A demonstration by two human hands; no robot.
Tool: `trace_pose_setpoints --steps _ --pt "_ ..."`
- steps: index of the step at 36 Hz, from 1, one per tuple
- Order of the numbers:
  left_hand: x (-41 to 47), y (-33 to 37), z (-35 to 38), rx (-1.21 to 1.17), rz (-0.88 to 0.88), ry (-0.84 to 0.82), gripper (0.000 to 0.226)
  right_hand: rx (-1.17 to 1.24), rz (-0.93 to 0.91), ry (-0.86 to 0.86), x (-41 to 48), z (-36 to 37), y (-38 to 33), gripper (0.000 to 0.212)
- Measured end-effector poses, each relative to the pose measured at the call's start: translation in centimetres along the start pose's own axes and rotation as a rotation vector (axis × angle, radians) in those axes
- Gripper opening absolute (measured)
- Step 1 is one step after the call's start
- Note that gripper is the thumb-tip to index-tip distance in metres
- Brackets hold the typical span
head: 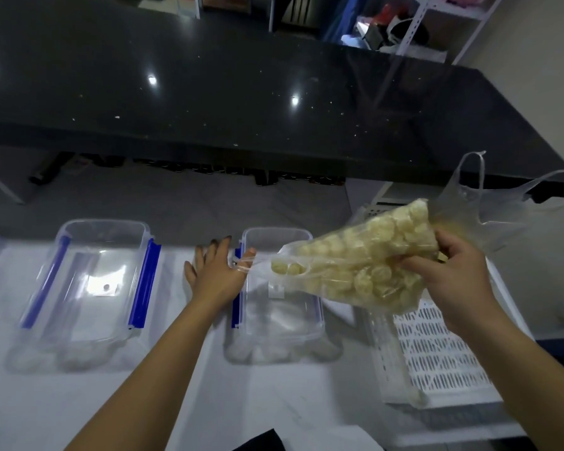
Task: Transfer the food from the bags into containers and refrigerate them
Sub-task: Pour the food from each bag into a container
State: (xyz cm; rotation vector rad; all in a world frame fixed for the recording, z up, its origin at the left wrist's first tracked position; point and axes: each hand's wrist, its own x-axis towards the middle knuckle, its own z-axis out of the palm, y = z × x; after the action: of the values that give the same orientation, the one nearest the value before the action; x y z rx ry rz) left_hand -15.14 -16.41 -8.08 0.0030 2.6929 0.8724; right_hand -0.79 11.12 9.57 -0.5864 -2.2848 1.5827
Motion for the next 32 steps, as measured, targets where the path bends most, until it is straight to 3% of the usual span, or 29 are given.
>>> trace_pose_setpoints --steps 10,24,32 --pt "0.1 -0.5 0.3 -0.036 -0.011 0.021 0.080 -0.093 -0.186 -0.071 1.0 0.9 -2.7 0.044" --pt "-1.0 1.6 -0.3 -0.163 -0.006 0.070 0.075 -0.085 -0.228 -0.137 2.2 1.4 -4.1 0.033" --pt "-2.9 2.4 -1.0 -0.153 0.315 0.293 0.065 -0.110 -0.228 -0.168 2.4 2.1 -3.8 0.035"
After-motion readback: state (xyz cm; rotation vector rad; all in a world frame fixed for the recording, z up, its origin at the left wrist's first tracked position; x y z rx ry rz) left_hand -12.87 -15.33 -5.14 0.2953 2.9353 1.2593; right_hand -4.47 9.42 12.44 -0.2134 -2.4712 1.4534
